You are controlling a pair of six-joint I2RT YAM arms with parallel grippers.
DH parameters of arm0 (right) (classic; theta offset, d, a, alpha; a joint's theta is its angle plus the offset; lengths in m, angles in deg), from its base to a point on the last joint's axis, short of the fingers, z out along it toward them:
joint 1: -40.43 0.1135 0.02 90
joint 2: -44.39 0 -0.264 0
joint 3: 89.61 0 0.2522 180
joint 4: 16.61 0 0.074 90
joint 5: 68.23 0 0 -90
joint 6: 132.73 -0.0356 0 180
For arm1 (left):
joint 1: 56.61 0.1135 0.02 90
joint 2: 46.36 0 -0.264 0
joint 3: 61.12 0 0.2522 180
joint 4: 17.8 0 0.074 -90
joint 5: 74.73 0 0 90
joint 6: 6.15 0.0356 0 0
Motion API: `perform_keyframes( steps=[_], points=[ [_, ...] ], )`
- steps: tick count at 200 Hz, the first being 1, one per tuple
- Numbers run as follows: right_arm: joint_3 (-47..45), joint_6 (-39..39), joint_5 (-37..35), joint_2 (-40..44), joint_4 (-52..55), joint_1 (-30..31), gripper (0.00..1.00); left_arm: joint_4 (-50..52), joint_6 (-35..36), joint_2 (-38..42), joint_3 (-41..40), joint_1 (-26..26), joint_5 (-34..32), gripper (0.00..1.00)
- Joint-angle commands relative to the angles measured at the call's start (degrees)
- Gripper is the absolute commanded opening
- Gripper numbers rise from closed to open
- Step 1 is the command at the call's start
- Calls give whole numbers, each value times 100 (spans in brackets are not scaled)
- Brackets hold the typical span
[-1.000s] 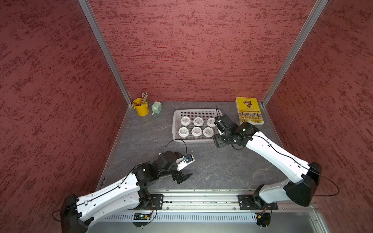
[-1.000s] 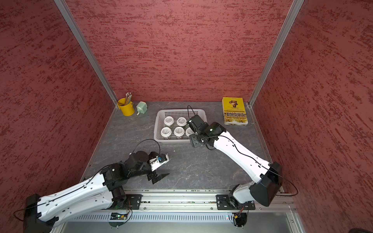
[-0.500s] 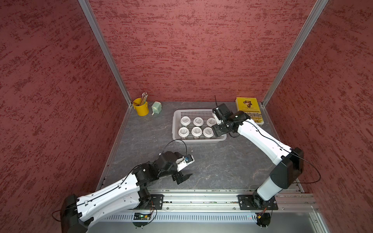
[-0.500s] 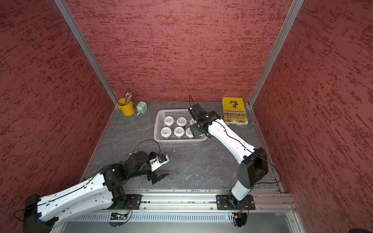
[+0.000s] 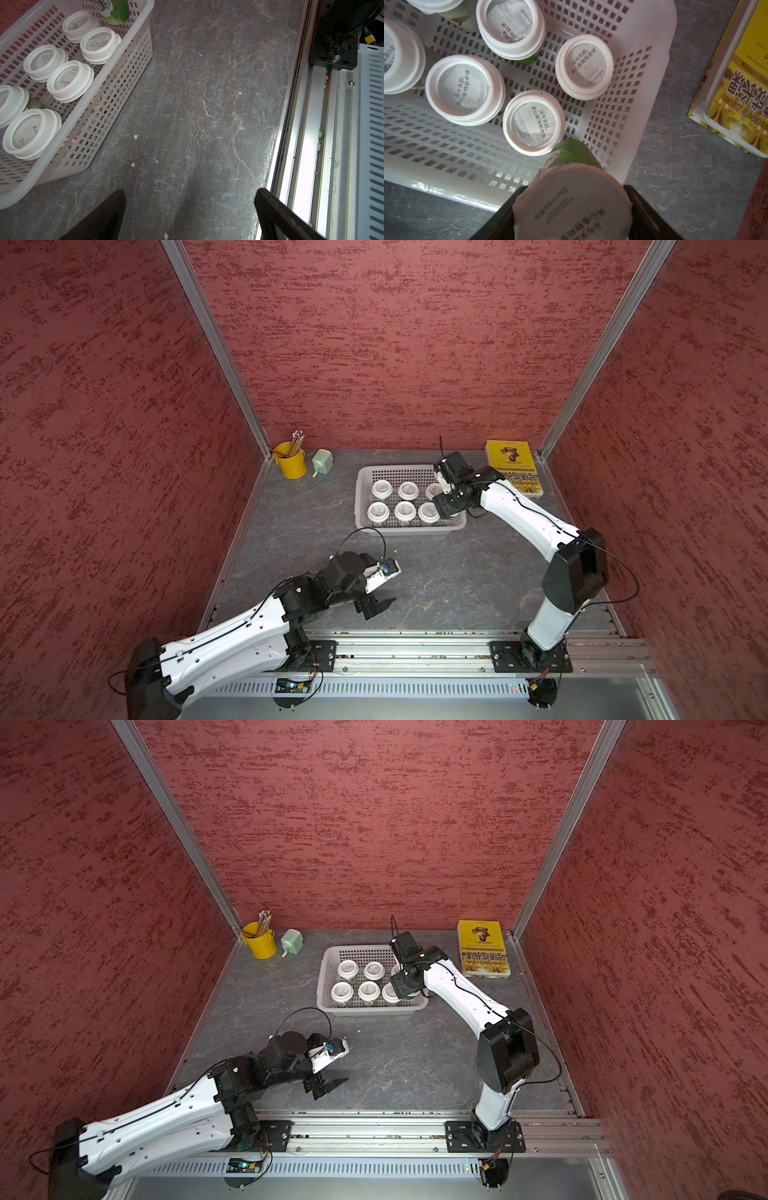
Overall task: Put the yogurt in the basket
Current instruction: Place the yogurt in the basket.
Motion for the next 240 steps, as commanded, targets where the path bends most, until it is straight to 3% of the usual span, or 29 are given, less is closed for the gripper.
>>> perform_keyframes(
  steps=[1,240],
  points=[
    [53,97,105,-103,-238,-65,73,37,78,4,-73,-28,-48,100],
    [-263,280,-340,-178,-289,-87,73,27,106,-71,-88,-32,-81,100]
  ],
)
